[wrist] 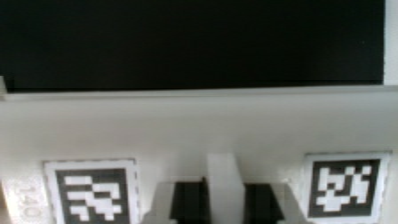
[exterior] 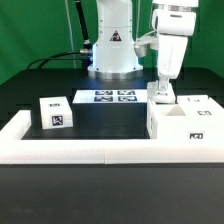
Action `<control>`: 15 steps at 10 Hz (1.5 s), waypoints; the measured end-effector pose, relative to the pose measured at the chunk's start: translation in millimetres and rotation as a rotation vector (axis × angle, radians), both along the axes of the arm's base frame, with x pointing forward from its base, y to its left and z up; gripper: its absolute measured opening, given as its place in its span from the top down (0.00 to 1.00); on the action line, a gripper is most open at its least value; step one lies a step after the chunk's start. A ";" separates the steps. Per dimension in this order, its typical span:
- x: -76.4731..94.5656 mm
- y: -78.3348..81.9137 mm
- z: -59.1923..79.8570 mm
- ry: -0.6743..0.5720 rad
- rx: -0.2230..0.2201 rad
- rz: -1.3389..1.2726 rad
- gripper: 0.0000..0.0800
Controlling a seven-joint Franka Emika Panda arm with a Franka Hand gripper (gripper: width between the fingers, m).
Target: Assemble cabinet
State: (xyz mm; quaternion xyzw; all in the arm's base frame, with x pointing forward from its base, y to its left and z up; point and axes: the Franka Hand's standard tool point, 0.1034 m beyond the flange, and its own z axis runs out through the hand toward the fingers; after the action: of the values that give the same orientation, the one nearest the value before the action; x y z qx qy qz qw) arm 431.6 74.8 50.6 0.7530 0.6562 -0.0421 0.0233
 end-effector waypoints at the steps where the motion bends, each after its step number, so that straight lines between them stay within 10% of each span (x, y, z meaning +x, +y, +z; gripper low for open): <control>1: -0.1 0.0 -0.1 0.000 0.000 0.000 0.91; 15: 27.7 -2.3 5.3 -0.022 0.000 0.005 0.91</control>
Offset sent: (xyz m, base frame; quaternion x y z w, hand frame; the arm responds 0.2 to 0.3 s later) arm 0.0170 0.0034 0.0134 0.0029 0.0044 -0.0103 0.9999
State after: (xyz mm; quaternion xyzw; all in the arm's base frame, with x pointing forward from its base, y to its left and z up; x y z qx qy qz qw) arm 459.3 72.5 55.9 0.7517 0.6579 -0.0336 0.0305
